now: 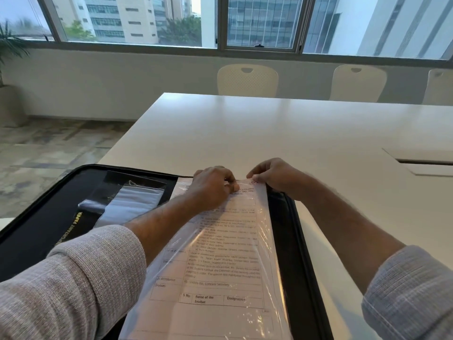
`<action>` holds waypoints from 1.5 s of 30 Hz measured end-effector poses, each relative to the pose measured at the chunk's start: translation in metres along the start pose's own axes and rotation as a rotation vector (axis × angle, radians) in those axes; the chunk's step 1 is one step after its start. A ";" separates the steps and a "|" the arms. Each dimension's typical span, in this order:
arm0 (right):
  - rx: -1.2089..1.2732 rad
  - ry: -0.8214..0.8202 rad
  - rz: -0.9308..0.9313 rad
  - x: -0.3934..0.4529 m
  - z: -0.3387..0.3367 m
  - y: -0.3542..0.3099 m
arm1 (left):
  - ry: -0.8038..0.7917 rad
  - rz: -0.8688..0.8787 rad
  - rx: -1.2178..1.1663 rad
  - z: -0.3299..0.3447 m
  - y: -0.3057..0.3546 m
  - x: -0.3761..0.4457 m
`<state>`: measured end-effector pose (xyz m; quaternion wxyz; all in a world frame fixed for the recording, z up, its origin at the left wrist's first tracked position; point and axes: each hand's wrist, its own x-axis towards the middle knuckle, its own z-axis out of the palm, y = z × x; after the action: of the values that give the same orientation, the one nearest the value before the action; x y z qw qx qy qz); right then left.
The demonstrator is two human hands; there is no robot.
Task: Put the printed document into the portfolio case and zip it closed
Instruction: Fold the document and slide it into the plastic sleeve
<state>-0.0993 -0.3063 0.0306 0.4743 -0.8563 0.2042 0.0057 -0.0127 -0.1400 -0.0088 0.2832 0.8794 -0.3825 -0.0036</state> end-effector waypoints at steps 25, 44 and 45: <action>-0.385 -0.003 -0.094 -0.018 -0.002 0.021 | -0.035 0.042 0.194 -0.010 -0.021 -0.008; -0.523 0.389 -0.112 -0.020 0.005 0.014 | 0.047 -0.133 0.277 -0.038 -0.060 -0.041; -0.478 0.417 -0.149 -0.027 0.010 0.013 | 0.048 -0.125 0.275 -0.041 -0.059 -0.045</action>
<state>-0.1273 -0.2951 0.0201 0.2071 -0.9388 0.2265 -0.1566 0.0040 -0.0570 -0.0136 0.1685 0.9319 -0.3168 0.0522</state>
